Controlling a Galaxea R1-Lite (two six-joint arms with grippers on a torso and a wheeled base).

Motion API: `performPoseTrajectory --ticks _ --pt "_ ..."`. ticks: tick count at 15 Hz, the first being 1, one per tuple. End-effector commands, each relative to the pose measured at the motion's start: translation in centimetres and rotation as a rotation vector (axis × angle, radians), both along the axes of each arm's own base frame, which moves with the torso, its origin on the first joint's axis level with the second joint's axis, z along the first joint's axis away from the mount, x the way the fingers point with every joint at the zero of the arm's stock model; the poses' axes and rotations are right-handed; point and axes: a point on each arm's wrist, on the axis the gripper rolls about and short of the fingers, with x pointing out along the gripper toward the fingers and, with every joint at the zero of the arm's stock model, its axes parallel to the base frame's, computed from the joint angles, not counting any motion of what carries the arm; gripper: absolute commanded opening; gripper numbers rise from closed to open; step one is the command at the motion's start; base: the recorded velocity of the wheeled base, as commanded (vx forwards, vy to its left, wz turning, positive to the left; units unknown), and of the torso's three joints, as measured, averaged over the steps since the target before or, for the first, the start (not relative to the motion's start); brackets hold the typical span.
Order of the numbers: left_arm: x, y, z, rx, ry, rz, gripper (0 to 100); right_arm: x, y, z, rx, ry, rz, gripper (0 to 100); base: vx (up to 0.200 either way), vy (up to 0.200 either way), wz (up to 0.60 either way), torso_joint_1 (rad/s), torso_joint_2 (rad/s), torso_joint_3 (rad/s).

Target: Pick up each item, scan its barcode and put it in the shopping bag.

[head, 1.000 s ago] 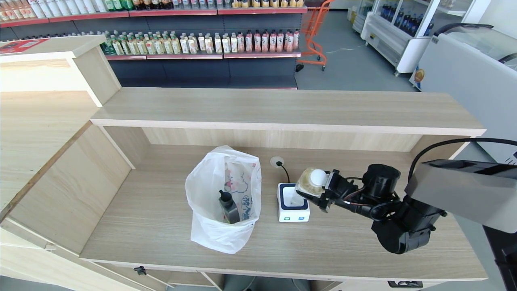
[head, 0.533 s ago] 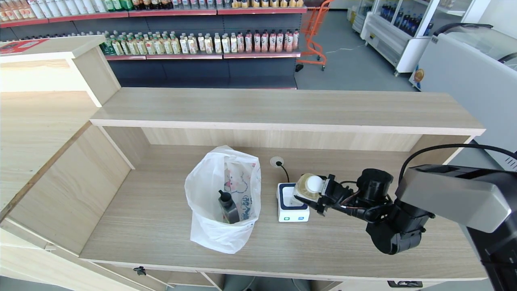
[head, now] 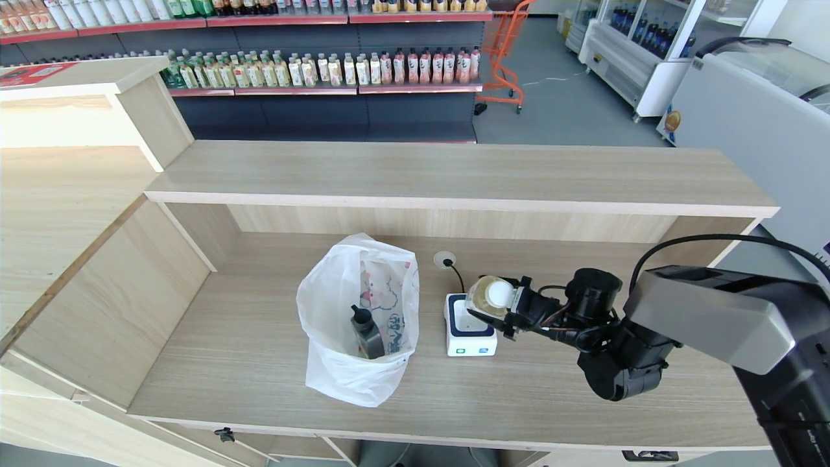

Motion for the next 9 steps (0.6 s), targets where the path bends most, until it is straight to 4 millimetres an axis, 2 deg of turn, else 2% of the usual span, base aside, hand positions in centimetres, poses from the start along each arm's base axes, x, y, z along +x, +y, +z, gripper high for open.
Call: performPoseTrajectory --ticks 1,5,9 --pt "0.01 0.0 0.0 0.0 0.002 0.0 100 0.24 0.09 -0.74 -0.002 0.0 0.001 0 0.0 0.0 0.0 0.0 0.0 0.0" --pt "0.01 0.0 0.0 0.0 0.002 0.0 100 0.52 0.33 -1.44 0.0 -0.007 0.018 0 0.0 0.0 0.0 0.0 0.0 0.0" --pt "0.01 0.0 0.0 0.0 0.002 0.001 100 0.57 0.34 -0.97 0.006 -0.025 0.015 0 0.0 0.0 0.0 0.0 0.0 0.0"
